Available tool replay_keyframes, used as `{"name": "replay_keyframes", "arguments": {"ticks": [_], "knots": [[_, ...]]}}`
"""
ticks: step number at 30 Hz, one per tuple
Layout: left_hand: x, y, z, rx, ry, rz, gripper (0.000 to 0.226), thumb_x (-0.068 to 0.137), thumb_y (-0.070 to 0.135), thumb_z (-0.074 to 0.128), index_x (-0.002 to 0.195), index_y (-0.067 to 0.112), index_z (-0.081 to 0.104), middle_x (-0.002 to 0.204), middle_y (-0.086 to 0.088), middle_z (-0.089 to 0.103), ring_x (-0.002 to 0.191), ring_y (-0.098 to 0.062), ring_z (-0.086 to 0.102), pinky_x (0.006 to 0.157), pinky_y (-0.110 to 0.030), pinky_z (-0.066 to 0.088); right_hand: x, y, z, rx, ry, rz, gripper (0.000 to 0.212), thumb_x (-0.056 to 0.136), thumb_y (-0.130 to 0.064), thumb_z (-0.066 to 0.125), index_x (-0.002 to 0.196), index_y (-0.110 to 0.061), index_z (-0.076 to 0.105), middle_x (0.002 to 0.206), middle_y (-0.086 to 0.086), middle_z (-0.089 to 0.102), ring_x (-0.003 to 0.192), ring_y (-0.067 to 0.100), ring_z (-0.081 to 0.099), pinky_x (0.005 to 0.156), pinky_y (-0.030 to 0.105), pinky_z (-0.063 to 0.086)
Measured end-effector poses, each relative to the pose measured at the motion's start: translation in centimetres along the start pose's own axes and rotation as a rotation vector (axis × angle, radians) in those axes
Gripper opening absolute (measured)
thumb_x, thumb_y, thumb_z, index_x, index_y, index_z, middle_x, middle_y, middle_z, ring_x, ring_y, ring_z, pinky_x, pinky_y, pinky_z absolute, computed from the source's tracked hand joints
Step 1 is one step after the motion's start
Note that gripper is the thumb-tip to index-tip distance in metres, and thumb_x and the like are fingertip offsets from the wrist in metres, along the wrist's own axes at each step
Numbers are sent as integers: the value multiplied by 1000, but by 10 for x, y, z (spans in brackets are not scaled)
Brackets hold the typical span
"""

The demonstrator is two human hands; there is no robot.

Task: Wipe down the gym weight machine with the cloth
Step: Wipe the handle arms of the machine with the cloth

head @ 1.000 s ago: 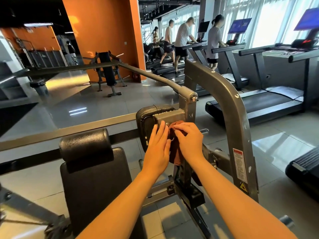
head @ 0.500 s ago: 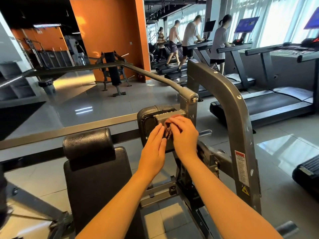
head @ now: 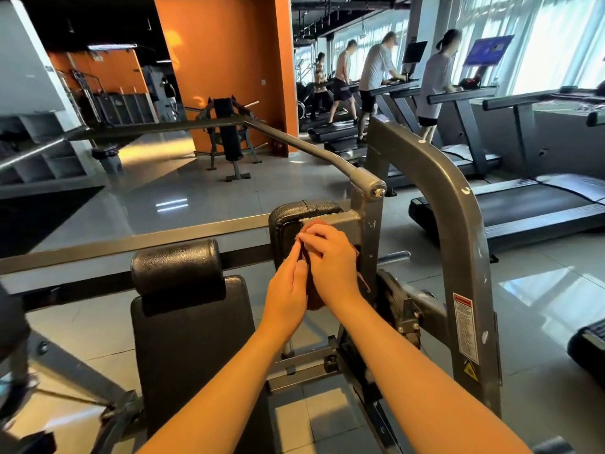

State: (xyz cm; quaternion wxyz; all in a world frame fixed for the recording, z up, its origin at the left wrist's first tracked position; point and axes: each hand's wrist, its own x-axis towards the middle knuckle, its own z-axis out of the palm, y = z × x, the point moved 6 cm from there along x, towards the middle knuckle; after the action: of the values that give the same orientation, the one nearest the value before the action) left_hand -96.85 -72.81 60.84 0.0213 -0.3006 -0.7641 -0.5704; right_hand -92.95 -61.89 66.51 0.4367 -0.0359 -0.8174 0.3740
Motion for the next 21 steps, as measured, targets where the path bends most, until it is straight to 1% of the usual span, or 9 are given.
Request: {"name": "replay_keyframes", "arguments": {"ticks": [2, 4, 5, 7, 9, 11, 15, 18, 21], "knots": [[-2, -1, 2, -29, 7, -11, 45, 110, 33, 34, 154, 35, 25, 159, 7, 37, 145, -6, 37, 116, -20, 33, -4, -1, 3, -31, -82, -44, 21, 99, -6, 59, 109, -12, 77, 116, -4, 67, 106, -13, 47, 91, 0, 34], [-5, 2, 5, -25, -3, -2, 42, 110, 30, 35, 150, 38, 27, 156, 11, 38, 138, 6, 38, 105, -3, 31, -1, 8, -8, -95, -115, -55, 24, 100, -7, 58, 110, -17, 78, 119, -4, 68, 108, -4, 49, 92, 0, 32], [-6, 3, 7, -14, -9, 5, 40, 110, 29, 35, 148, 40, 28, 155, 13, 39, 134, 13, 38, 102, 0, 30, 2, 16, -18, -97, -87, -23, 26, 99, -6, 58, 110, -18, 78, 118, -5, 68, 108, 1, 52, 92, 0, 32], [-6, 5, 8, 12, -11, 16, 40, 110, 29, 35, 148, 41, 29, 155, 14, 38, 136, 13, 35, 108, -5, 29, 9, 30, -39, -49, 47, 80, 23, 99, -6, 59, 110, -16, 77, 117, -3, 67, 106, 3, 55, 91, -1, 34], [-5, 4, 9, 51, -2, 27, 42, 110, 30, 36, 150, 39, 28, 158, 13, 35, 143, 4, 30, 118, -20, 28, 8, 36, -41, 0, 115, 146, 20, 99, -8, 62, 112, -12, 76, 117, -2, 65, 104, 1, 57, 91, 0, 37], [-2, 6, 12, 121, 20, 72, 46, 110, 32, 35, 155, 32, 29, 159, 10, 35, 146, -3, 31, 122, -32, 29, 2, 37, -29, 52, 62, 163, 18, 99, -9, 62, 112, -12, 74, 114, -8, 62, 106, 1, 58, 89, 4, 42], [2, 10, 21, 170, 82, 107, 50, 108, 30, 43, 157, 24, 32, 147, 4, 34, 134, -9, 39, 114, -37, 40, -13, 52, -28, 12, -40, 170, 22, 98, -6, 61, 112, -14, 75, 111, -12, 60, 102, -15, 53, 88, -1, 37], [-1, 12, 32, 240, 129, 116, 50, 106, 31, 49, 154, 28, 38, 144, 7, 27, 130, -10, 35, 106, -28, 42, -19, 65, -45, -34, -21, 197, 24, 96, -3, 63, 111, -15, 77, 111, -8, 63, 97, -18, 52, 93, 4, 40], [-2, 31, 43, 280, 157, 209, 45, 106, 28, 46, 151, 23, 45, 144, 10, 34, 132, -9, 35, 106, -11, 28, -13, 53, -67, 5, 108, 129, 25, 99, -5, 60, 119, -13, 73, 119, -8, 61, 107, -20, 51, 95, 6, 41]]}}
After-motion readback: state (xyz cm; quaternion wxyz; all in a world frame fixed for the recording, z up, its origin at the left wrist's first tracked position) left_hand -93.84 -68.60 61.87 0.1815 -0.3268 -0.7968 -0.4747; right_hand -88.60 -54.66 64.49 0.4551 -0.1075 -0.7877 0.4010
